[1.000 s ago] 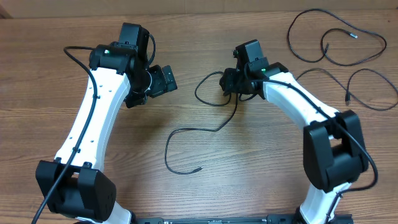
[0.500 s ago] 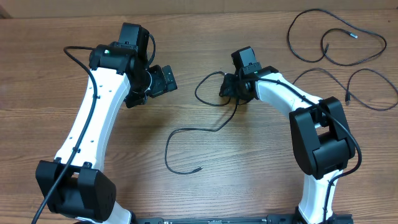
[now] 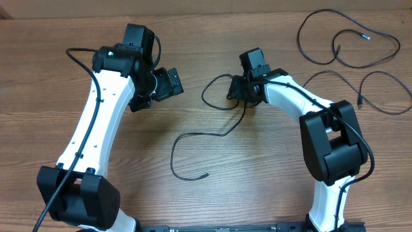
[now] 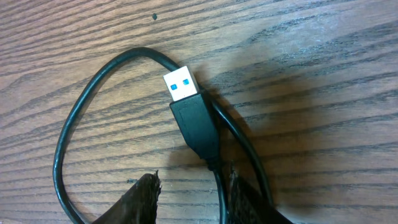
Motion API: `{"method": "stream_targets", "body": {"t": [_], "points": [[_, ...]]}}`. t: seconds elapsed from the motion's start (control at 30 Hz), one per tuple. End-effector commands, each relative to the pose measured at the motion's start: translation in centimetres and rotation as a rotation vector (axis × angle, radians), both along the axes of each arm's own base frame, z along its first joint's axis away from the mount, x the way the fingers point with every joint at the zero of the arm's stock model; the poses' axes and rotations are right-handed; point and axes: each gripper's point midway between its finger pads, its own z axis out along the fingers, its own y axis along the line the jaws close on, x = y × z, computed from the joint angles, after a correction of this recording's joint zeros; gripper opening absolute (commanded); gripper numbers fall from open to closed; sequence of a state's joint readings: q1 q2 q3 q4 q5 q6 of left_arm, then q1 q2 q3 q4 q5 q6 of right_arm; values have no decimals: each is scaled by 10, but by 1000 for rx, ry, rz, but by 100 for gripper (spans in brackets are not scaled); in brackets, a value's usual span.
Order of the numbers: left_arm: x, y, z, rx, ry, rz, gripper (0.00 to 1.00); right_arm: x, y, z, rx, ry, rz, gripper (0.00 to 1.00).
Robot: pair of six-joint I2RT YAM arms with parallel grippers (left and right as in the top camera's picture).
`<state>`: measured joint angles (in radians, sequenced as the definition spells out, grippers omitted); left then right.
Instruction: Untangle cables
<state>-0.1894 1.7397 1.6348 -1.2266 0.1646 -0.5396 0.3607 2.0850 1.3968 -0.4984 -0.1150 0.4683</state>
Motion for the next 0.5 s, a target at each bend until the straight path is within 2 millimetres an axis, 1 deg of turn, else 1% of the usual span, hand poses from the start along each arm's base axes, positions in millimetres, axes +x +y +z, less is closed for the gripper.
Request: {"method": "stream_targets", "body": {"t": [0.0, 0.2, 0.27, 0.33, 0.4, 0.47], "points": [[0, -1, -3, 0, 7, -18, 100, -1, 1, -3, -9, 2, -1, 36], [-1, -1, -3, 0, 8, -18, 100, -3, 1, -4, -11, 8, 0, 33], [-1, -1, -3, 0, 8, -18, 100, -4, 2, -4, -12, 10, 5, 32], [-1, -1, -3, 0, 8, -18, 100, -6, 5, -4, -12, 10, 11, 29], [-1, -1, -3, 0, 8, -18, 100, -7, 10, -4, -13, 8, 21, 27], [-1, -1, -3, 0, 8, -18, 100, -7, 9, -5, -33, 2, 18, 27]]}}
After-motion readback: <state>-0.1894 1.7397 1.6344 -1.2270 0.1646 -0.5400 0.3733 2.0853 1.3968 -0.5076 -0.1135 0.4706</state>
